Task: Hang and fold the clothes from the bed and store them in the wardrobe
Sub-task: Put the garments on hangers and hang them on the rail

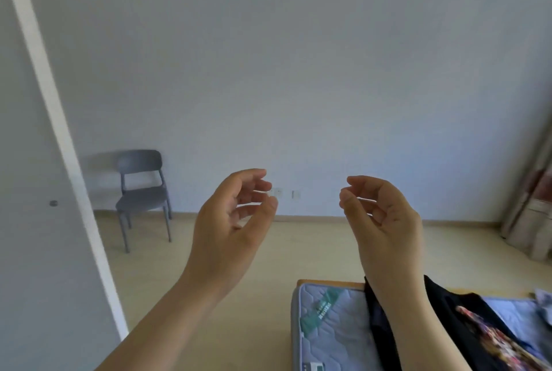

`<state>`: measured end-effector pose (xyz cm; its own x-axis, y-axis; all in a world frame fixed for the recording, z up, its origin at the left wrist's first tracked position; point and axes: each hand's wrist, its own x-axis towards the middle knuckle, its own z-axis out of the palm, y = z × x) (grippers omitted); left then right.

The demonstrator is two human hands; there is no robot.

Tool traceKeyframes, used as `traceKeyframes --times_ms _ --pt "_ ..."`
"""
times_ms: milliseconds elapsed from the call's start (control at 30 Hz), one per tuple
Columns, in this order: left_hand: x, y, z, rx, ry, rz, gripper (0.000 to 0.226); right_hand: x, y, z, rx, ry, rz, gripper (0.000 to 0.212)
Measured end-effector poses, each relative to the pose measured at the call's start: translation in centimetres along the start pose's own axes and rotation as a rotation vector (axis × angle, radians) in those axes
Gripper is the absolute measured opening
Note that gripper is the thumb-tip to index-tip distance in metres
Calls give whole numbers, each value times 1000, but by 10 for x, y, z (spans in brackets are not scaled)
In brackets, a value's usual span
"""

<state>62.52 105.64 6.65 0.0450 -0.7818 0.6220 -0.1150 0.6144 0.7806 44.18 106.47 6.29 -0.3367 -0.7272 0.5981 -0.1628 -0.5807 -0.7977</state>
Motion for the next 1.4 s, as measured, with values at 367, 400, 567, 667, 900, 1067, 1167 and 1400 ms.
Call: traceKeyframes --times_ms 367,400,567,667,900,1067,1167,1400 --pt "50 -96 110 -151 -239 -112 26 42 96 -58 -286 147 99 13" --pt "57 -107 115 -155 -261 -121 26 48 107 -57 -311 156 111 12" --pt "108 -169 139 -183 -371 -156 25 83 162 -44 -401 247 165 13" --pt "139 -203 151 -186 -444 -179 25 105 192 -31 -448 260 212 13" --pt "195 -274 183 -181 -546 -244 25 157 256 -18 -522 291 313 11" --pt "239 -323 197 -130 -565 -272 22 198 307 -4 -480 292 349 11" --pt "271 -350 204 -86 -539 -270 23 231 338 7 -434 269 353 11" --pt "338 -400 231 -39 -545 -285 22 309 394 17 -410 246 361 11"
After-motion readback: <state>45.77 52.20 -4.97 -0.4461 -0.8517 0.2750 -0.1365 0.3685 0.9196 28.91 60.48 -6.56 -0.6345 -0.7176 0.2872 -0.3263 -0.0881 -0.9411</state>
